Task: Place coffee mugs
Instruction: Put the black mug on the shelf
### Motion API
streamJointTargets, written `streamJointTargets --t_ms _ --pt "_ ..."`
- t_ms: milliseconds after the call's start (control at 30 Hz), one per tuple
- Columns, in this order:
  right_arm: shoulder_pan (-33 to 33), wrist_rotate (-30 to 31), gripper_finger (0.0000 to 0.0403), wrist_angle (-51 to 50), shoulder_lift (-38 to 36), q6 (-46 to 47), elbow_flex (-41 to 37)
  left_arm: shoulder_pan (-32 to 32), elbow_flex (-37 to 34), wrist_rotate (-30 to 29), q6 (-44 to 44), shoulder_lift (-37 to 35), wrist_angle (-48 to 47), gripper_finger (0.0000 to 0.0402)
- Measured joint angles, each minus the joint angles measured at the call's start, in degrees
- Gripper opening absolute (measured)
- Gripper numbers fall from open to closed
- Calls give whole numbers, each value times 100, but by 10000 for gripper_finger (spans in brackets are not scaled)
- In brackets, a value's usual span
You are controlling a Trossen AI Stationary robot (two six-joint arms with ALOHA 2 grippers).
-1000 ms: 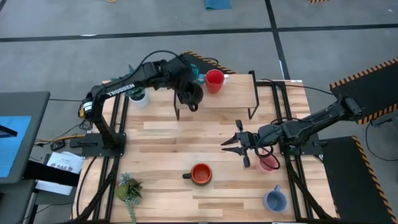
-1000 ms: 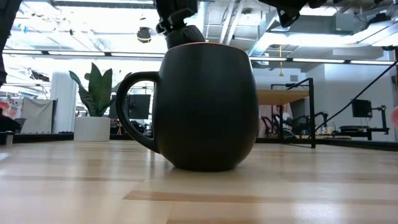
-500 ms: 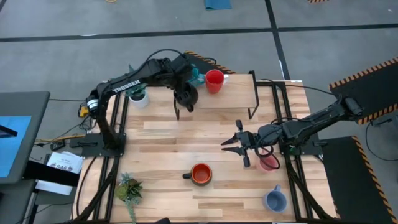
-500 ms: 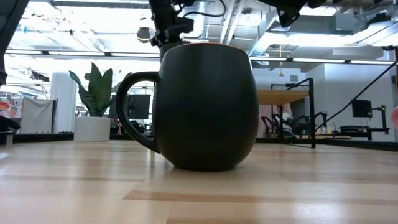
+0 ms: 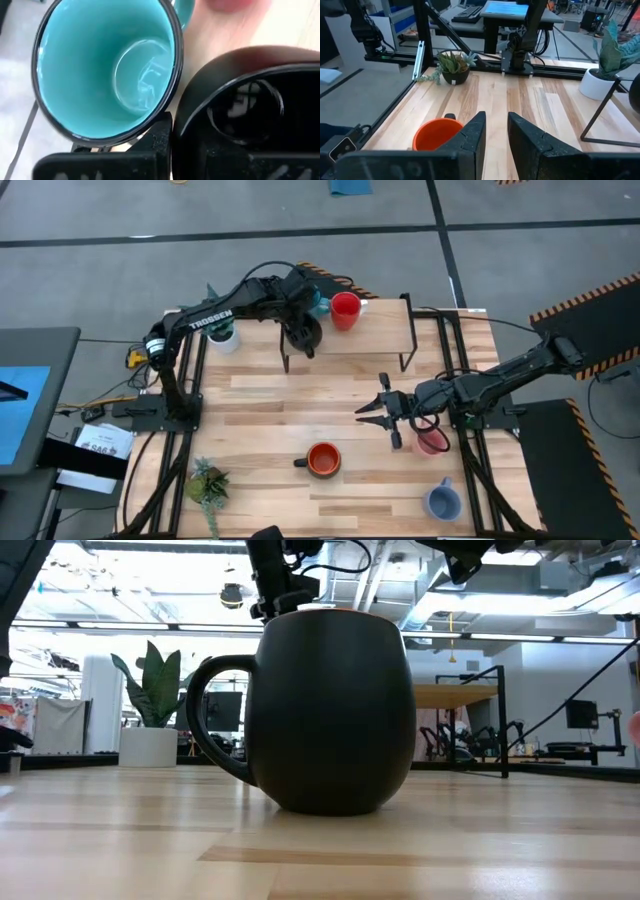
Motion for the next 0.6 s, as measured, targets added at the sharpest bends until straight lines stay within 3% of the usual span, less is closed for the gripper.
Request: streamJointTargets --t_ms 600 --pt "-28 2 107 -8 0 0 0 -13 324 68 63 3 227 117"
